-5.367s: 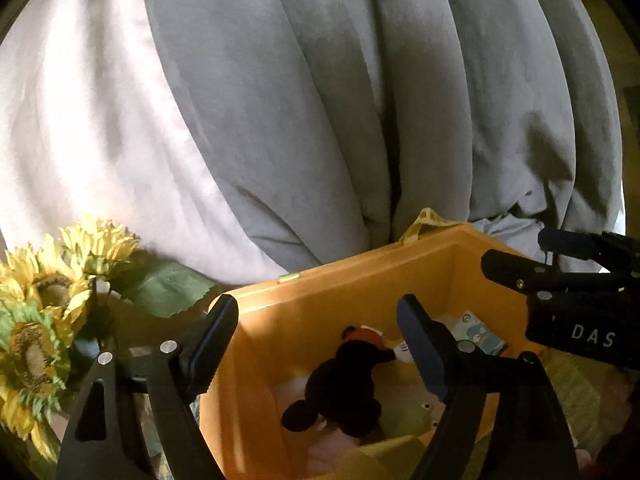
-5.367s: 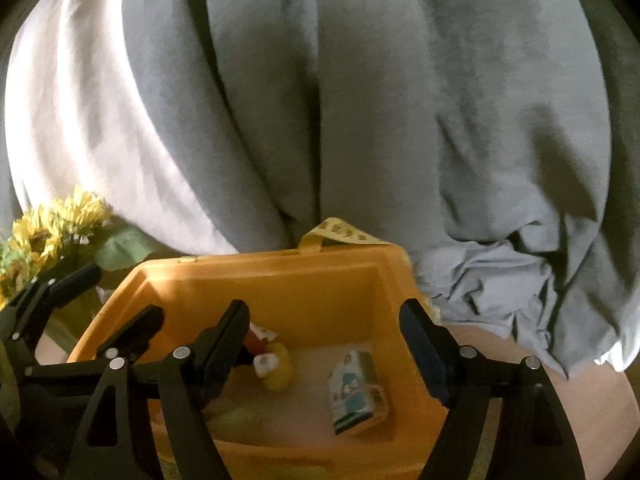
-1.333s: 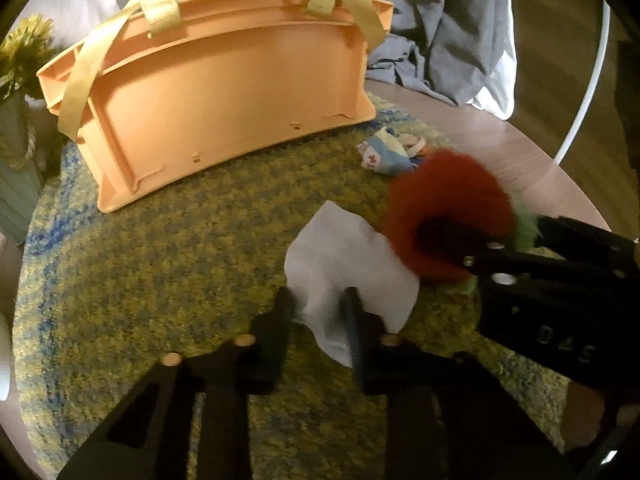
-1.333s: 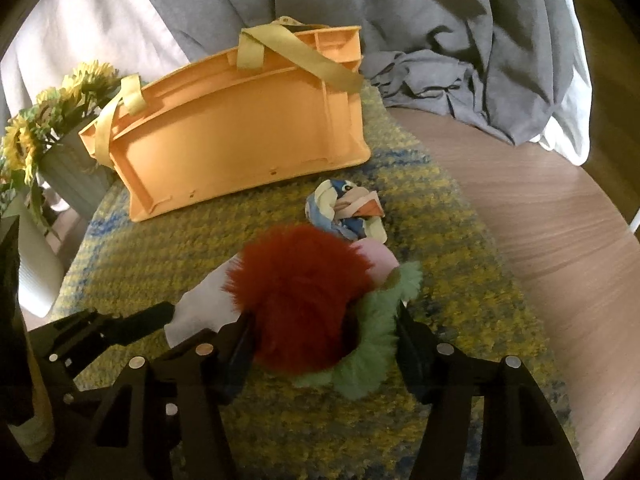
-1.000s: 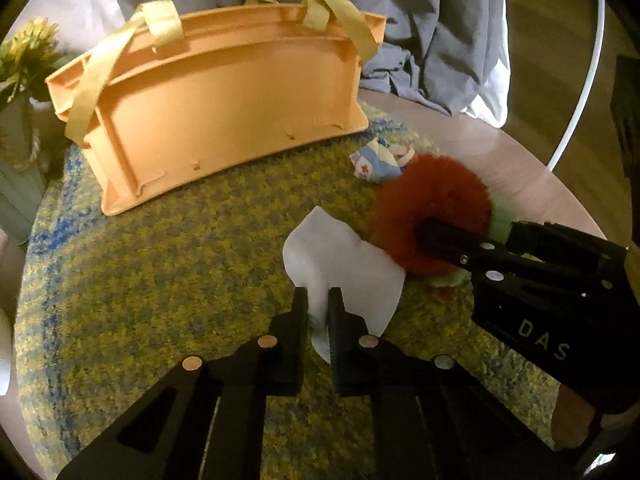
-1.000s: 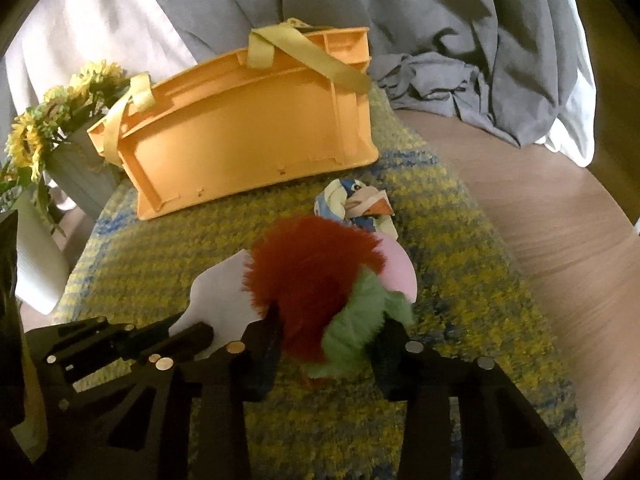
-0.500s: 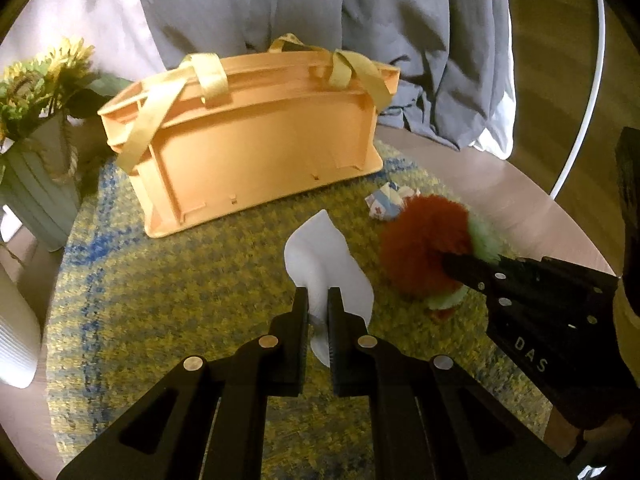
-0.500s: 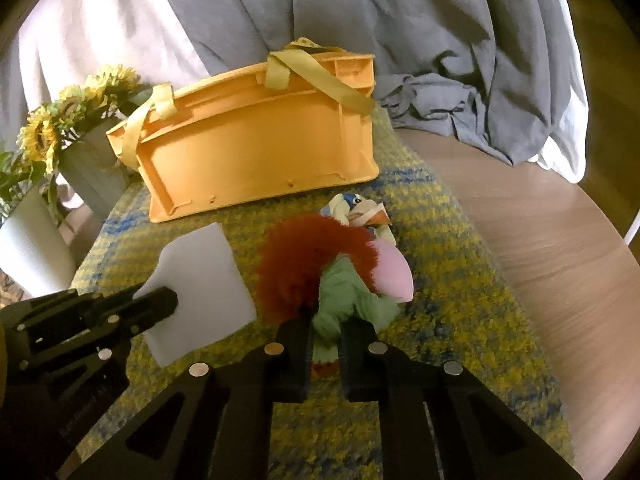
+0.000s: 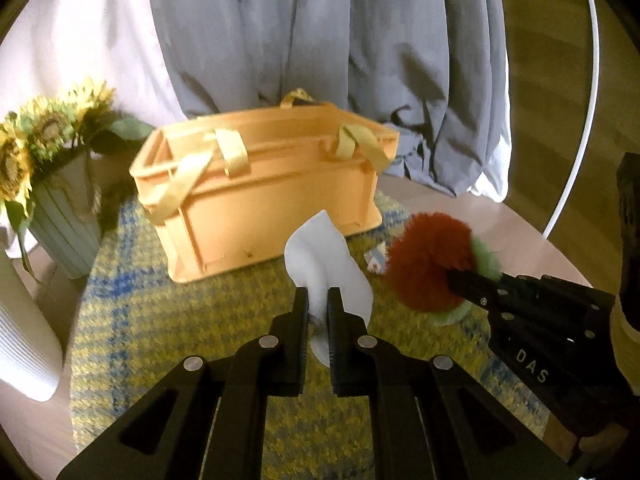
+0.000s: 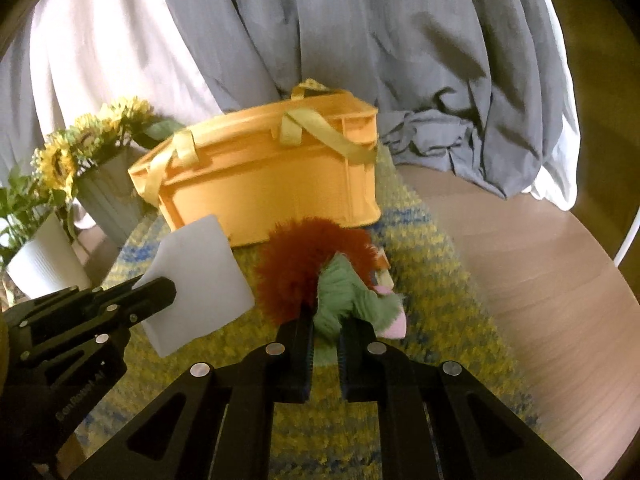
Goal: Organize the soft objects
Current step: 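Lift the white cloth with the left tool while the right tool carries the pompom to the crate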
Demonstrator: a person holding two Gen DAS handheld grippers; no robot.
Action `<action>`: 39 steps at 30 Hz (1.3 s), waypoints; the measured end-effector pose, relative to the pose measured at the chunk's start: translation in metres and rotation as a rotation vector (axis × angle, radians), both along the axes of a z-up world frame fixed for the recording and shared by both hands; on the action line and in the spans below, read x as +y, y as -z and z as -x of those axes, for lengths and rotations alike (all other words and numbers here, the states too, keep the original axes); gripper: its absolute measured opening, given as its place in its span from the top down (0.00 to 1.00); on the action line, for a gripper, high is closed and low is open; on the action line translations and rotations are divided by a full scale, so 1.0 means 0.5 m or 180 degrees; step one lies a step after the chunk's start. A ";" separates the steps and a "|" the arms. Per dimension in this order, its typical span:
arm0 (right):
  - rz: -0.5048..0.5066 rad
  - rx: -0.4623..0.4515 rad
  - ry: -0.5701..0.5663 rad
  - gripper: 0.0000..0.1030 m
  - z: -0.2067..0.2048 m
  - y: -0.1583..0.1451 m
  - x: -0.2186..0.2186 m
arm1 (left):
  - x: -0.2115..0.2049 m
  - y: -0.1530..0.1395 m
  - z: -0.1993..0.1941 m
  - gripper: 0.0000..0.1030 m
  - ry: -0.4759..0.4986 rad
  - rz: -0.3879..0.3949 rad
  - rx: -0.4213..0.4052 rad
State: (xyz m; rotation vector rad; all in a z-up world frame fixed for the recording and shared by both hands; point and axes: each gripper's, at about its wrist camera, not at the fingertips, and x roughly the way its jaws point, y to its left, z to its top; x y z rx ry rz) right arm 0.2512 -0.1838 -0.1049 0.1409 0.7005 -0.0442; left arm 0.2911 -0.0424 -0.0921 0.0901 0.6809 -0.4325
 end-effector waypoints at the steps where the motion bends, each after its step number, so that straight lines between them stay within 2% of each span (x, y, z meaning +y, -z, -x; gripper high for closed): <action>1: -0.0002 -0.0039 0.0001 0.90 0.001 -0.009 -0.001 | 0.002 -0.007 0.002 0.90 -0.0013 0.0010 -0.0030; 19: 0.0007 -0.0591 -0.0145 0.90 -0.003 -0.125 0.013 | 0.025 -0.140 0.031 0.90 -0.0250 0.0092 -0.0732; 39: 0.0006 -0.1143 -0.0327 0.90 -0.038 -0.226 0.027 | 0.046 -0.224 0.014 0.90 -0.0566 0.0141 -0.1214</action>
